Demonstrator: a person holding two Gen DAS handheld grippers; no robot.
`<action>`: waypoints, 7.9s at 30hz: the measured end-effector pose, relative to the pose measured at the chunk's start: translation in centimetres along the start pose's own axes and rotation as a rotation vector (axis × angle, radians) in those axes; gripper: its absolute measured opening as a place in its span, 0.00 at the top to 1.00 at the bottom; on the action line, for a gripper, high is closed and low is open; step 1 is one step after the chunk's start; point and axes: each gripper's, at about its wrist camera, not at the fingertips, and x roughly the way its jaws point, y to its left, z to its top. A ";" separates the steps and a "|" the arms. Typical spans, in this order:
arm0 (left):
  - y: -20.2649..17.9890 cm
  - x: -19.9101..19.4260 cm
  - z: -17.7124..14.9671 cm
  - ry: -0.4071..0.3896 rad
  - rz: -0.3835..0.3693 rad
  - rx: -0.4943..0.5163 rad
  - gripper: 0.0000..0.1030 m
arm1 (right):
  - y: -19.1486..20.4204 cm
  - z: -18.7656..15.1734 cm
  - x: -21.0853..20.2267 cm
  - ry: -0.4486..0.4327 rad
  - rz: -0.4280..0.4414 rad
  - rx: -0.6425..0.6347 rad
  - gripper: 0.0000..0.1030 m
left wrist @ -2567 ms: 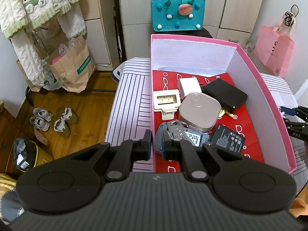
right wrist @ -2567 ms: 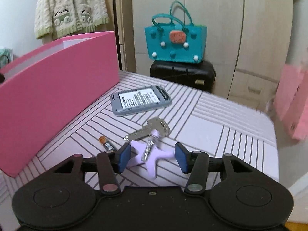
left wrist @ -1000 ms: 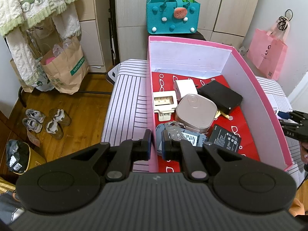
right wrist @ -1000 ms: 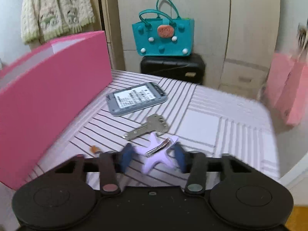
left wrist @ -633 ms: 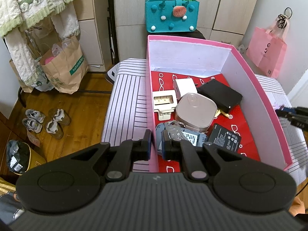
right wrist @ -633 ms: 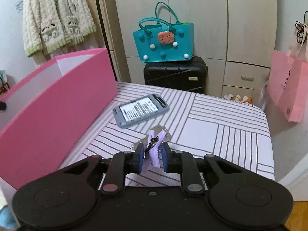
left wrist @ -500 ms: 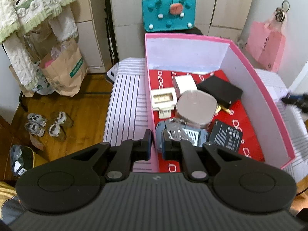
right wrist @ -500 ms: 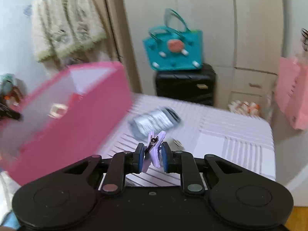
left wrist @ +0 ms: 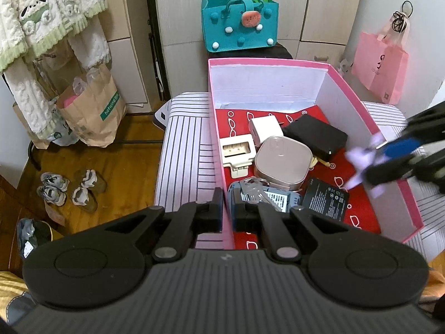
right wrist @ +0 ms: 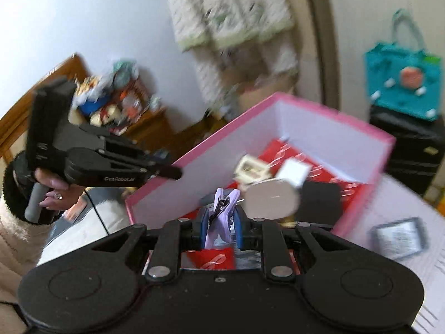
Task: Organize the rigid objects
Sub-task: 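Carry the lilac clip into the pink box and release it, then grasp the AA battery on the bed with the right gripper, then carry the AA battery into the pink box and release it, then move the right gripper back to the bed and grasp the silver key, then carry the silver key into the pink box and release it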
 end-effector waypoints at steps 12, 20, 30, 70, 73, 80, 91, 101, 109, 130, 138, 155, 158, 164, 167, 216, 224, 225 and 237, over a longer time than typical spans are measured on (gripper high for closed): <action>0.0 1.0 0.9 0.095 -0.007 0.008 0.94 | -1.0 1.9 9.2 0.198 -0.013 0.080 0.68; -0.1 1.5 0.7 0.097 -0.010 0.001 0.92 | -1.3 1.0 1.7 -0.023 -0.064 0.031 0.60; 0.0 1.3 0.1 0.056 -0.003 -0.042 0.92 | -3.6 -6.2 -7.9 -0.192 -0.295 -0.008 0.52; 0.1 0.9 -0.2 0.027 -0.012 -0.046 0.91 | -6.8 -16.0 -2.5 -0.170 -0.492 0.060 0.89; 0.3 0.8 0.2 0.045 -0.030 -0.009 0.91 | -6.4 -15.0 -3.6 -0.200 -0.498 0.075 0.89; 1.1 1.8 1.3 0.089 -0.077 0.021 0.91 | -3.6 -10.7 -6.6 -0.330 -0.372 0.110 0.89; 1.0 3.7 2.4 0.018 -0.046 0.035 0.92 | 0.4 0.3 -0.2 -0.198 -0.147 -0.003 0.89; 0.3 5.3 1.9 -0.047 0.024 0.006 0.92 | -1.0 5.4 8.6 0.003 -0.182 0.056 0.89; -0.9 6.1 1.5 -0.079 0.089 0.037 0.91 | -2.4 5.4 11.0 0.051 -0.246 0.087 0.89; -1.8 6.0 1.4 -0.080 0.130 0.099 0.91 | -3.5 2.0 2.8 -0.183 -0.160 0.256 0.69; -1.8 6.0 1.5 -0.083 0.139 0.101 0.91 | -4.9 -4.6 -4.6 -0.313 -0.285 0.304 0.66; -2.4 5.7 1.2 -0.107 0.170 0.124 0.91 | -11.2 -13.5 -4.8 -0.204 -0.500 0.297 0.50; -2.5 5.8 1.2 -0.106 0.172 0.122 0.91 | -12.0 -14.6 -4.0 -0.176 -0.521 0.291 0.46; -2.5 5.7 1.2 -0.116 0.184 0.130 0.91 | -12.2 -14.9 -2.5 -0.176 -0.513 0.256 0.37; -2.4 5.6 1.1 -0.117 0.176 0.126 0.91 | -12.4 -14.4 -1.8 -0.181 -0.549 0.229 0.35; -2.3 5.1 1.0 -0.175 0.192 0.095 0.94 | -0.7 -3.6 -1.6 -0.188 -0.198 -0.032 0.89; -2.0 5.1 0.9 -0.177 0.182 0.082 0.94 | -1.3 -4.0 1.0 -0.121 -0.244 -0.039 0.86; -2.0 5.1 0.9 -0.177 0.181 0.082 0.94 | -1.5 -4.0 0.5 -0.140 -0.239 -0.024 0.85; -1.9 5.3 0.9 -0.175 0.173 0.070 0.94 | -6.5 -6.8 -6.9 -0.271 -0.381 0.108 0.72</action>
